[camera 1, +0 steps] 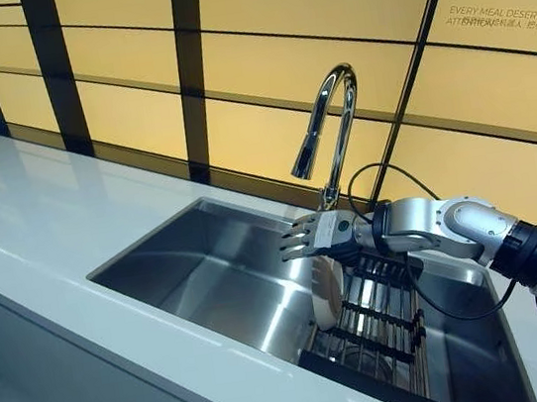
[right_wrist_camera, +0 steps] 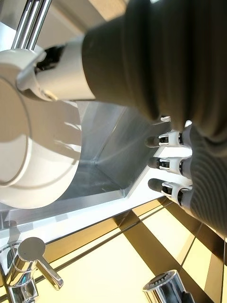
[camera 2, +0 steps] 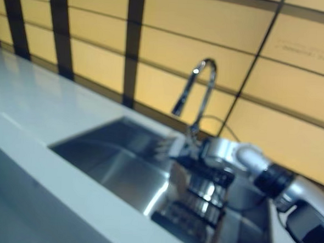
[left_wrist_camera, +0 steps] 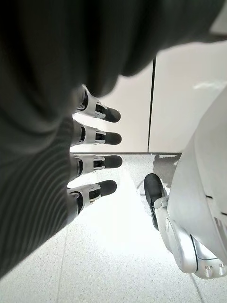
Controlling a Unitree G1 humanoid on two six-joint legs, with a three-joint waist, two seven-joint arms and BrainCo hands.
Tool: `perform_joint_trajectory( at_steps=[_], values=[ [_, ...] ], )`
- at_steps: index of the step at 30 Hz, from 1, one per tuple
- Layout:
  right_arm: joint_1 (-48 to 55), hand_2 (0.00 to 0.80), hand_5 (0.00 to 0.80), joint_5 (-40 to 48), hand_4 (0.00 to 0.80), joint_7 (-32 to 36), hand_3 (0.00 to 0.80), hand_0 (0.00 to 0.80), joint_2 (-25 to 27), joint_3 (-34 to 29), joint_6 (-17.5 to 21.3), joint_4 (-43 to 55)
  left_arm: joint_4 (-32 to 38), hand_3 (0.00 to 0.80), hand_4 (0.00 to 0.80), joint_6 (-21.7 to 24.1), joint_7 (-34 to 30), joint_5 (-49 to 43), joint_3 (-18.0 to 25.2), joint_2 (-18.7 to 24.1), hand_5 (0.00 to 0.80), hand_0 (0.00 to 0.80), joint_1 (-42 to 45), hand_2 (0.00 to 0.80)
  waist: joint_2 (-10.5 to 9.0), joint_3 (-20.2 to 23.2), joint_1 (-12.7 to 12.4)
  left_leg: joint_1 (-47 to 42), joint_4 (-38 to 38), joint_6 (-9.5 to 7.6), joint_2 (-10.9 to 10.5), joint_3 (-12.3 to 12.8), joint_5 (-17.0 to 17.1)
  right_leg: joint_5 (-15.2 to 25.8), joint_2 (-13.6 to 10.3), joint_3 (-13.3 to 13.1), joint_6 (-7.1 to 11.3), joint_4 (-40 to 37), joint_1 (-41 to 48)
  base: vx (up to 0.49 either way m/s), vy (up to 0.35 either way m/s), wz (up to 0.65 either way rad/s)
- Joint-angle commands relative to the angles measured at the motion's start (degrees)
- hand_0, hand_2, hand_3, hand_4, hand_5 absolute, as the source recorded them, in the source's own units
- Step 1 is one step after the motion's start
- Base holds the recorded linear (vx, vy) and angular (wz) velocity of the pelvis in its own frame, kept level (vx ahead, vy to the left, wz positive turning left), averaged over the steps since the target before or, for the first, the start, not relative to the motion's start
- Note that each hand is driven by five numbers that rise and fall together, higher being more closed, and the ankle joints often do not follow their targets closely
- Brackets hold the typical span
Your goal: Take plates into dishwasher
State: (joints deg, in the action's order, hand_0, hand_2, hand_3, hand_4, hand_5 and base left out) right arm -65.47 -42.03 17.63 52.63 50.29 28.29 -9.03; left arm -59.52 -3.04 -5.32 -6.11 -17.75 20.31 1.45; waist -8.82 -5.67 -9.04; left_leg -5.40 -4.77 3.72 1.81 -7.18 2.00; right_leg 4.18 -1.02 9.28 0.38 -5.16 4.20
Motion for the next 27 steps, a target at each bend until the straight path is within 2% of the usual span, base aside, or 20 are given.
perform_joint_trajectory(
  at_steps=[1, 9, 19, 27],
  values=[
    [-6.7, 0.0, 0.0, 3.2, 0.0, -0.8, 0.0, 0.0, 1.7, 1.8, -3.1, 0.4, -2.8, 0.0, 0.0, 0.7, 0.0, -3.9, -1.7, 0.8, 0.0, 0.0, -0.1, 0.0, -1.21, -0.1, -1.5, 1.7, -0.2, -0.56, -0.2, 4.1, -1.5, -5.7, 1.0, 2.8, 3.09, 0.2, 3.7, 0.0, 0.0, 0.0],
    [-7.9, 0.0, 0.0, 7.3, 0.0, 5.3, 0.0, 0.0, 1.9, 4.0, -2.6, -0.1, -2.0, 0.0, 0.0, -0.2, -0.1, -3.7, -1.8, 1.2, 0.0, 0.0, -0.2, 0.0, -1.48, -0.3, -1.7, 1.7, -0.2, -0.5, -0.2, 3.8, -1.4, -5.6, 1.0, 3.1, 3.01, 0.2, 3.8, 0.0, 0.0, 0.0],
    [-7.5, 0.0, 0.0, 6.7, 0.0, 4.6, 0.0, 0.0, 0.5, 4.2, -2.7, -3.5, -1.9, 0.0, 0.0, -0.1, -0.3, -4.5, -2.0, 1.6, 0.0, 0.0, -0.1, 0.0, -1.89, -0.7, -2.2, 1.7, -0.2, -0.44, -0.2, 3.6, -1.3, -5.5, 1.0, 3.3, 3.0, 0.2, 3.8, 0.0, 0.0, 0.0],
    [-6.6, 0.0, 0.0, 6.2, 0.0, 4.4, 0.0, 0.0, -1.1, 4.2, -3.3, -5.8, -1.8, 0.0, 0.0, -0.2, -0.6, -5.0, -2.5, 2.0, 0.0, 0.0, -0.2, 0.0, -1.5, -1.1, -2.3, 1.5, -0.2, -0.56, -0.2, 3.7, -1.4, -5.3, 0.9, 3.0, 3.02, 0.2, 3.8, 0.0, 0.0, 0.0]
  ],
)
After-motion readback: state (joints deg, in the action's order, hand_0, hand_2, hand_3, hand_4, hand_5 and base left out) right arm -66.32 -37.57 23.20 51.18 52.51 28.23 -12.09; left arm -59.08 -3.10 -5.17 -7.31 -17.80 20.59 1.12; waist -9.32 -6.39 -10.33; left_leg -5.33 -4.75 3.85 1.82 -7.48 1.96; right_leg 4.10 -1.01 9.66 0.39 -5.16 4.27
